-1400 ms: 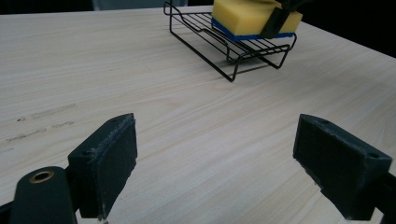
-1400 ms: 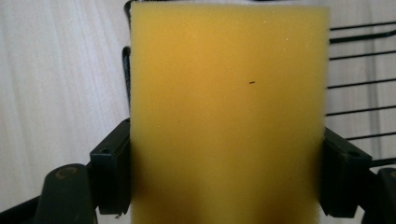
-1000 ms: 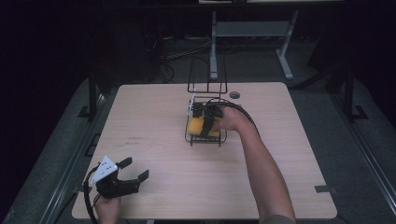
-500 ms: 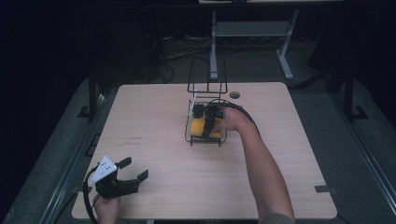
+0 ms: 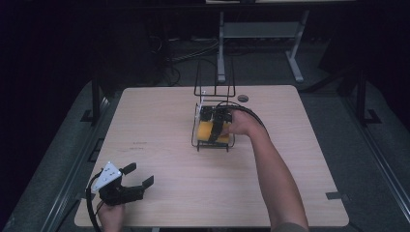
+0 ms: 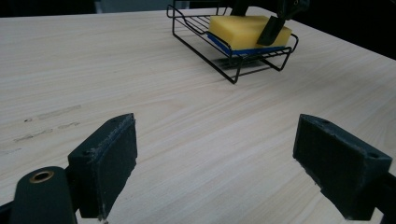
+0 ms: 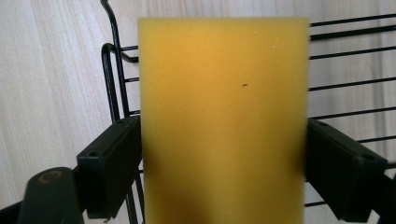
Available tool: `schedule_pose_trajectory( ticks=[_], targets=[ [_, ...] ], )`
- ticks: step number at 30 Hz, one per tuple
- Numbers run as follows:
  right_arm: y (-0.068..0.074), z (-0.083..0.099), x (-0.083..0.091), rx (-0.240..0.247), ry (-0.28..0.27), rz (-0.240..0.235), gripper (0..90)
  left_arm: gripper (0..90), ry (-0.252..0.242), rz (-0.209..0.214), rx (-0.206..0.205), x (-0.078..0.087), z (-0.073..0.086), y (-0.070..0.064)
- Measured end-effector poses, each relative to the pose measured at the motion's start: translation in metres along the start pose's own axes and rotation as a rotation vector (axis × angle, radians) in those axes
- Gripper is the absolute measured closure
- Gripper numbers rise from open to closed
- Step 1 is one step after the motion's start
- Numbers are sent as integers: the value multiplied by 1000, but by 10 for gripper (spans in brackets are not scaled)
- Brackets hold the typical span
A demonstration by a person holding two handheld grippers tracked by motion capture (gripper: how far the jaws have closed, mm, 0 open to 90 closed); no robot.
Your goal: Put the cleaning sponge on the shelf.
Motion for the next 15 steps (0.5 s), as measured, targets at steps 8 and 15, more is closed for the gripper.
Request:
schedule_pose_trajectory(
  ticks=[8,15],
  targets=[
    [2,1,9,-3,-23,14,162,130,-2,0,-1,0,0,0],
    [6,2,15,10,-20,22,163,130,-1,-1,-2,0,0,-1]
  ],
)
Point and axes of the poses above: each handheld gripper's, and its own axes: x roughly backward along the jaws, z roughly out of its underside, y roughly to its left, the point moved 1 cm from there along -x, roughly forward along the jaws
